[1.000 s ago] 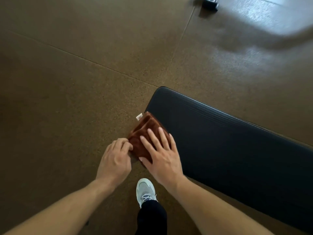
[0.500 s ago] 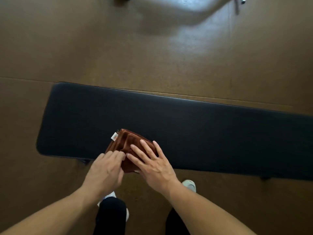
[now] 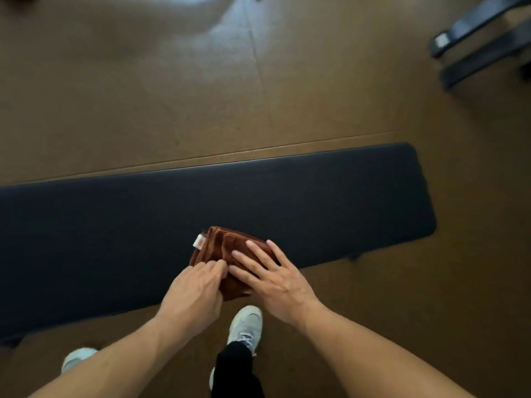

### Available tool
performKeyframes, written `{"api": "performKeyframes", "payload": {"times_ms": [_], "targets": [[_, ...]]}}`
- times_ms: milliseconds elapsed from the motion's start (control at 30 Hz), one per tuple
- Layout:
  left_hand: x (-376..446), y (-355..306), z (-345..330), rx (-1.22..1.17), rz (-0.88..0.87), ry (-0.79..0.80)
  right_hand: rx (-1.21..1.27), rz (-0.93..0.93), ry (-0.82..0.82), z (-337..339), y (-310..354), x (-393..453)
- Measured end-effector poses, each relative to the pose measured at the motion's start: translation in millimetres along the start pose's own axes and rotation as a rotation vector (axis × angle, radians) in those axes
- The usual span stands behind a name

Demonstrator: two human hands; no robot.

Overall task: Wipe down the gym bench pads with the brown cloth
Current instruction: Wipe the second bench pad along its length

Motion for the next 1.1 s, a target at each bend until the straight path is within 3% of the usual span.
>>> {"api": "performKeyframes", "payload": {"times_ms": [233,433,833,967,1100], "targets": [[76.0,-116.0,-12.7,-0.014,-0.248,0.073,-0.048,-0.151,-0.043,-12.3,-119.6,-92.0],[103.4,-169.7,-17.7,-0.004,-0.350,-0.011,-0.019,-0.518,-0.090,-22.4,-219.9,-181.8],[90.5,-149.2,-20.7,0.111,-0.398,-0.002,0.126,-1.033,-0.109,-32.1,-285.1,-239.6],[64.1,-123.6,-20.8,0.102,-0.383,-0.036,0.222,-1.217,-0.084,-24.1,-281.7,-243.8],[23.4,-73.7,-23.6,0.085,-0.339,-0.072,0.407,-1.560,-0.152,-26.6,-244.1,-233.9]]}}
Point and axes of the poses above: each hand's wrist, its own x-axis towards the middle knuckle, its own z-axis out of the back of the hand, y = z × x, the point moved 7 cm from there along x, towards the middle knuckle, and after that the axes turned 1 degree about z, right-handed, at the moved point
